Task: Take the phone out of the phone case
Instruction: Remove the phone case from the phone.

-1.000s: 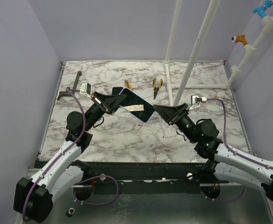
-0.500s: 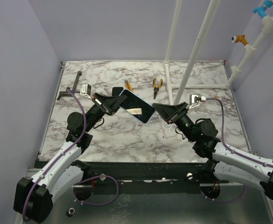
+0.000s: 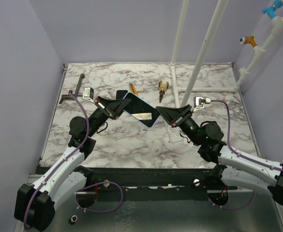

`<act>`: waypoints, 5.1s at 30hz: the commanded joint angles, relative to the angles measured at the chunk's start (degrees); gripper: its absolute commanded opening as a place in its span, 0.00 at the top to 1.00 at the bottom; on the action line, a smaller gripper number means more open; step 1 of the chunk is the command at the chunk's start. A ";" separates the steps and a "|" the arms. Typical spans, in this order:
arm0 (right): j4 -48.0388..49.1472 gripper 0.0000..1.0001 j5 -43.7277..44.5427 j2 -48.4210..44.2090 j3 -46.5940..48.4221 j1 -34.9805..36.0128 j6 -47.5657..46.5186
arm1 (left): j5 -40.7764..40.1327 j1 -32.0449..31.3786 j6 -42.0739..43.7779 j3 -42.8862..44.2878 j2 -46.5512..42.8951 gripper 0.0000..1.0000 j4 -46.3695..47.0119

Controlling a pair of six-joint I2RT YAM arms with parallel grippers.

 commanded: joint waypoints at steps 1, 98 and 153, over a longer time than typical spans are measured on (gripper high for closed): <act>3.42 0.84 -2.22 0.63 1.86 0.05 1.88 | -1.30 0.10 0.02 -0.25 -1.26 1.00 3.82; 11.24 0.50 -10.78 -0.70 2.28 0.07 0.97 | -6.46 -2.88 -3.24 1.73 6.17 1.00 9.75; 22.46 1.00 -11.76 7.55 4.24 0.07 5.69 | -8.18 -3.82 1.77 -0.36 7.29 1.00 10.31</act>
